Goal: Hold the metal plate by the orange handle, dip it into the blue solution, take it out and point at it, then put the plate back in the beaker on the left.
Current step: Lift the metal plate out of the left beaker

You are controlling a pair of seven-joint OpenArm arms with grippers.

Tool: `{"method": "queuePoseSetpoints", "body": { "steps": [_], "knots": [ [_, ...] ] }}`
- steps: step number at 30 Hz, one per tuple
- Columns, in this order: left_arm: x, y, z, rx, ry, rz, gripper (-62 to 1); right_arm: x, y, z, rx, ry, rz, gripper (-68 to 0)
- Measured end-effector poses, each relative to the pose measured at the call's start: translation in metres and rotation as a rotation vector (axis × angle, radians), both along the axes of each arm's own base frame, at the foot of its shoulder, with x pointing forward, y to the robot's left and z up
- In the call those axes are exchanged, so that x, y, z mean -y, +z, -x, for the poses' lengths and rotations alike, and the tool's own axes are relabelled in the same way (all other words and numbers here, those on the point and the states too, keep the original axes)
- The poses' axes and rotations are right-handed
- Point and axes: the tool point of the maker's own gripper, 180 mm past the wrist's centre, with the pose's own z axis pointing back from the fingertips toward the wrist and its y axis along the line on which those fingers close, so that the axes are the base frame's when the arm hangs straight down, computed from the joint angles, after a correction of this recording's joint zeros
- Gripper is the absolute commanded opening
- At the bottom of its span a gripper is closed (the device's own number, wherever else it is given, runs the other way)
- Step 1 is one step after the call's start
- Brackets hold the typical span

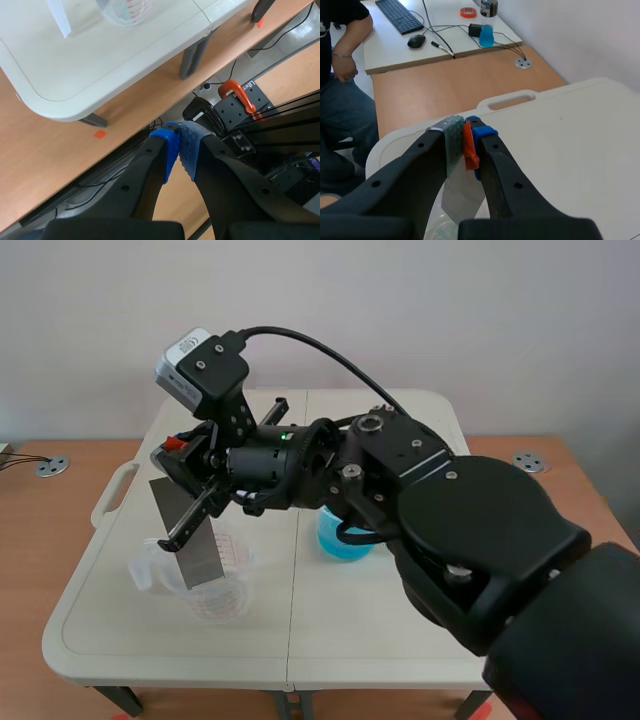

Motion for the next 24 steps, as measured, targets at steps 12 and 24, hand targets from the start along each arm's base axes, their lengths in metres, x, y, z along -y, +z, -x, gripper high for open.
{"method": "queuePoseSetpoints", "body": {
  "steps": [12, 24],
  "knots": [
    [-0.001, -0.002, 0.001, 0.001, -0.017, -0.021, -59.4, 0.019, 0.044, 0.02, 0.105, -0.001, -0.045, -66.2],
    [-0.001, -0.002, 0.001, 0.001, -0.016, -0.02, -59.4, 0.04, 0.079, 0.003, 0.196, -0.082, -0.043, -66.2]
  ]
}}
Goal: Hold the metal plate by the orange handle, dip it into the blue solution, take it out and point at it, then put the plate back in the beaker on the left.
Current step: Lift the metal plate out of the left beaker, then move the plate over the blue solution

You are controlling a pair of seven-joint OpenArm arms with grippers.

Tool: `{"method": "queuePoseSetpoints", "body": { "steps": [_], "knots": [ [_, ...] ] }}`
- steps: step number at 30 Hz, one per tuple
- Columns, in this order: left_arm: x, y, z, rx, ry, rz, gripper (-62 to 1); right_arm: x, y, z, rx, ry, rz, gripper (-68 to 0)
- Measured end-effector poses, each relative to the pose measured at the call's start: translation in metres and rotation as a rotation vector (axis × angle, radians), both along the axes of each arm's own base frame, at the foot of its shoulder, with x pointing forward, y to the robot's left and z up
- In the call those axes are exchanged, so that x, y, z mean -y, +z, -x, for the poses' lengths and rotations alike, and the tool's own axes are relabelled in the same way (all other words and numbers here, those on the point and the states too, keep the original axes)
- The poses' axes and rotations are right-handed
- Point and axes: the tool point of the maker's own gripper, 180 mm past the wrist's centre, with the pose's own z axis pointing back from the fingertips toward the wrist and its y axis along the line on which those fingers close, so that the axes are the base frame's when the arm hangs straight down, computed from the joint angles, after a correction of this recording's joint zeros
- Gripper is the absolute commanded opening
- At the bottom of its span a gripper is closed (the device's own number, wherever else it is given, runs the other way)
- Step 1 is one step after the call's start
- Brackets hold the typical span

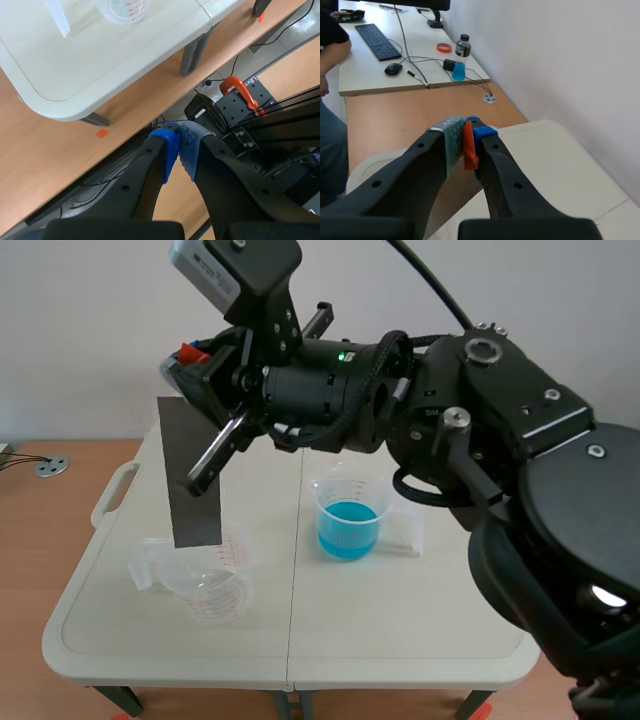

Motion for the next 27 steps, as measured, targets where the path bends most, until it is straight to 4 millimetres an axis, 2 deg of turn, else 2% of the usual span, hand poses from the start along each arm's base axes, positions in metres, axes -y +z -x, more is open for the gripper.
{"method": "queuePoseSetpoints", "body": {
  "steps": [13, 21, 27],
  "knots": [
    [0.0, 0.0, -0.002, 0.006, 0.0, 0.0, -59.4, 0.055, 0.05, -0.027, 0.135, -0.168, -0.01, -66.2],
    [-0.001, 0.008, -0.027, 0.083, 0.001, -0.005, -59.4, 0.093, 0.05, -0.045, 0.15, -0.265, 0.031, -66.2],
    [-0.001, 0.017, -0.047, 0.15, 0.001, -0.004, -59.4, 0.113, 0.049, -0.051, 0.16, -0.304, 0.06, -66.2]
  ]
}}
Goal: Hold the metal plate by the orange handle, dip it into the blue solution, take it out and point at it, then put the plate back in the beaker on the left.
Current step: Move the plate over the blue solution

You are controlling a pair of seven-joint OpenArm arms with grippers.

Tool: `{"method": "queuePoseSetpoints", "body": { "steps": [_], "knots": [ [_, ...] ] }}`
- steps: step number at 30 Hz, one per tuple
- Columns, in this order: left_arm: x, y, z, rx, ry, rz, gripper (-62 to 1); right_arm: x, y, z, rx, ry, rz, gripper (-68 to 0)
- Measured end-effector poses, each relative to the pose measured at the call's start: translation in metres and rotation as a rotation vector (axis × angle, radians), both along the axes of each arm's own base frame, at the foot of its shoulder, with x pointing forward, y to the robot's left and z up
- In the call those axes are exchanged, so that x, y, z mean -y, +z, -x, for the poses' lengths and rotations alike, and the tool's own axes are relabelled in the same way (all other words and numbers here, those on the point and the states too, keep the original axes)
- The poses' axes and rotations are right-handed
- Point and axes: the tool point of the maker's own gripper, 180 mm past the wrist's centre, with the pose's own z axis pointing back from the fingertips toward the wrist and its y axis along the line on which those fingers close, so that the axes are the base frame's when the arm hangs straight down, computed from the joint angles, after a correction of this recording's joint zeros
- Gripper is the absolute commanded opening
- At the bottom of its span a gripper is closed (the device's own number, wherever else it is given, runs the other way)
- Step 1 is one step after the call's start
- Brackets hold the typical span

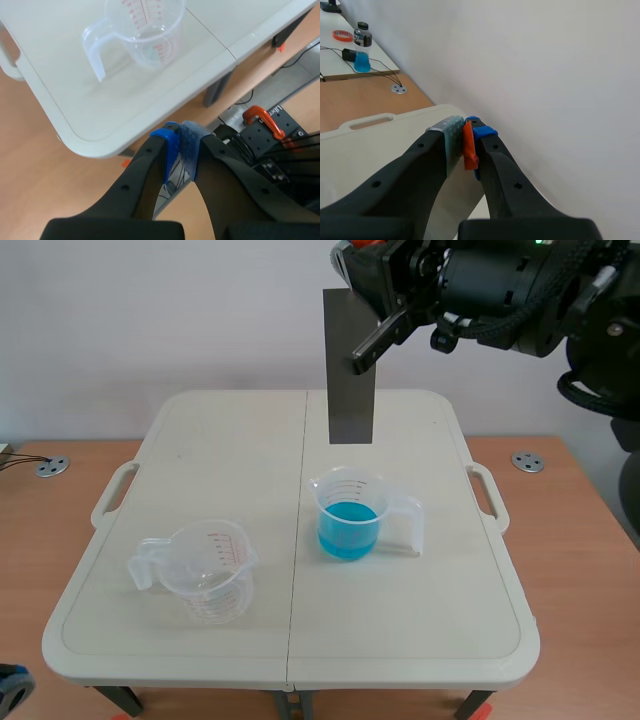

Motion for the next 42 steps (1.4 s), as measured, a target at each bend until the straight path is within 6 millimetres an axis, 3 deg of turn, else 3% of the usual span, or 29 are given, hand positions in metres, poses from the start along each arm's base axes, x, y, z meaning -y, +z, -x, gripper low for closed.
{"method": "queuePoseSetpoints", "body": {
  "steps": [12, 24, 31, 42],
  "knots": [
    [0.0, 0.021, -0.038, 0.133, -0.002, 0.001, -59.4, 0.006, -0.005, -0.001, -0.017, -0.009, 0.032, -66.2],
    [0.017, 0.054, -0.105, 0.315, -0.054, 0.002, -59.4, 0.006, -0.007, -0.001, -0.023, -0.009, 0.032, -66.2],
    [0.013, 0.052, -0.149, 0.364, -0.037, 0.009, -59.4, 0.006, -0.007, -0.001, -0.023, -0.008, 0.032, -66.2],
    [0.031, 0.035, -0.197, 0.332, -0.129, 0.04, -59.4, 0.014, -0.004, -0.004, -0.015, -0.032, 0.026, -66.2]
  ]
}}
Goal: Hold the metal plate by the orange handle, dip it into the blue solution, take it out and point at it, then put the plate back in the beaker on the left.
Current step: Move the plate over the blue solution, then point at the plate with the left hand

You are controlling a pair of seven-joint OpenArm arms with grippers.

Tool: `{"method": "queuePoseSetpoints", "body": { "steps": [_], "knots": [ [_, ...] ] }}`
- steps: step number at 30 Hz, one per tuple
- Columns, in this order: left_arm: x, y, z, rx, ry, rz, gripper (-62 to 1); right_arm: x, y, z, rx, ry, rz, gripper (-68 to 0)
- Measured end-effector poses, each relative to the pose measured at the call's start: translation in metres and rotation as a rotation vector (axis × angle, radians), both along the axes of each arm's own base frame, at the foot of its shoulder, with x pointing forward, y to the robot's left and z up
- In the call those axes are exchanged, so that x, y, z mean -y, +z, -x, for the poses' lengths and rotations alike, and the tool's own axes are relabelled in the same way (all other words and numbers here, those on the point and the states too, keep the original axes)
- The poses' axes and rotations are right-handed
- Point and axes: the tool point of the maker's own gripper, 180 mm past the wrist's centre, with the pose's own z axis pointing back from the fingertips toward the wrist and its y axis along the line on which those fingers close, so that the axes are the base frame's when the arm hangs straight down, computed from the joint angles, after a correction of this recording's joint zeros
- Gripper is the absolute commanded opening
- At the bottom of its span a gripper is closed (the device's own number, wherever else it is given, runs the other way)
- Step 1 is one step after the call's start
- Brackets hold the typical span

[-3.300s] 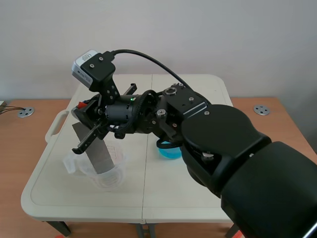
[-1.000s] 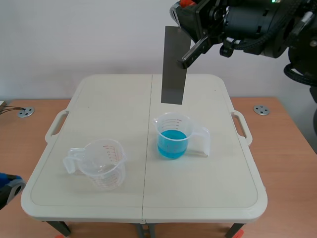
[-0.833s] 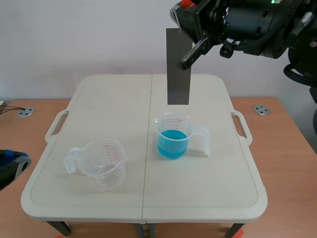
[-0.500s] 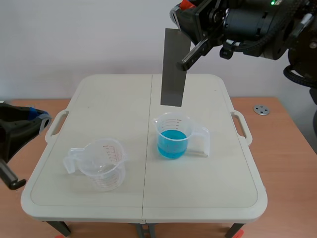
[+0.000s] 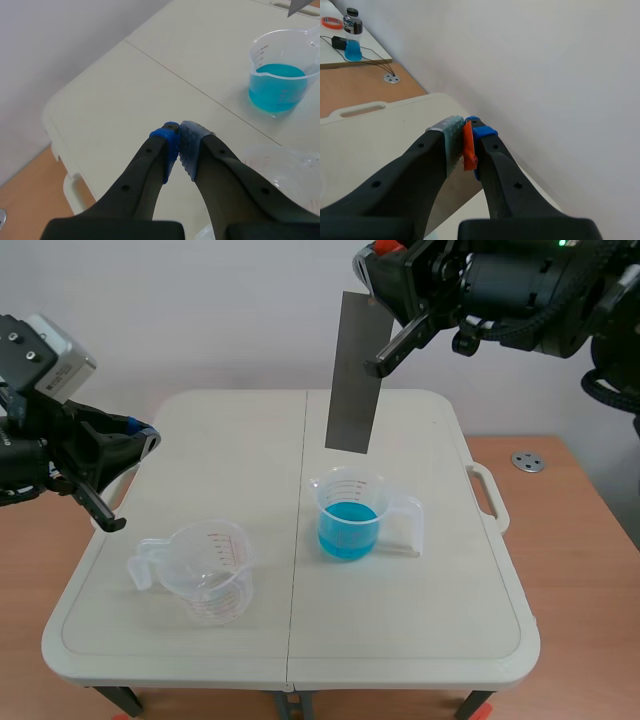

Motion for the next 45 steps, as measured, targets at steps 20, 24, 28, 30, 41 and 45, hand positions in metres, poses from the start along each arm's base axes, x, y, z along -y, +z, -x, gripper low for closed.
{"method": "queuePoseSetpoints", "body": {
  "steps": [20, 24, 28, 30, 41, 45],
  "knots": [
    [0.078, -0.015, -0.019, -0.056, -0.226, 0.034, -59.5, 0.0, 0.0, 0.0, 0.0, -0.001, 0.0, -66.2],
    [0.099, -0.012, -0.016, -0.049, -0.274, 0.044, -59.5, 0.0, 0.0, 0.0, 0.0, -0.001, 0.0, -66.2],
    [0.112, -0.014, -0.012, -0.046, -0.309, 0.03, -59.5, 0.0, 0.0, 0.0, 0.0, -0.001, 0.0, -66.2],
    [0.117, -0.015, -0.009, -0.046, -0.334, 0.015, -59.4, 0.0, 0.0, 0.0, 0.0, -0.001, 0.0, -66.2],
    [0.137, -0.002, -0.013, -0.01, -0.367, 0.036, -59.4, 0.0, 0.0, 0.0, 0.0, -0.001, 0.0, -66.2],
    [0.137, -0.004, -0.013, -0.009, -0.366, 0.021, -59.4, 0.0, 0.0, 0.0, 0.0, -0.001, 0.0, -66.2]
  ]
}}
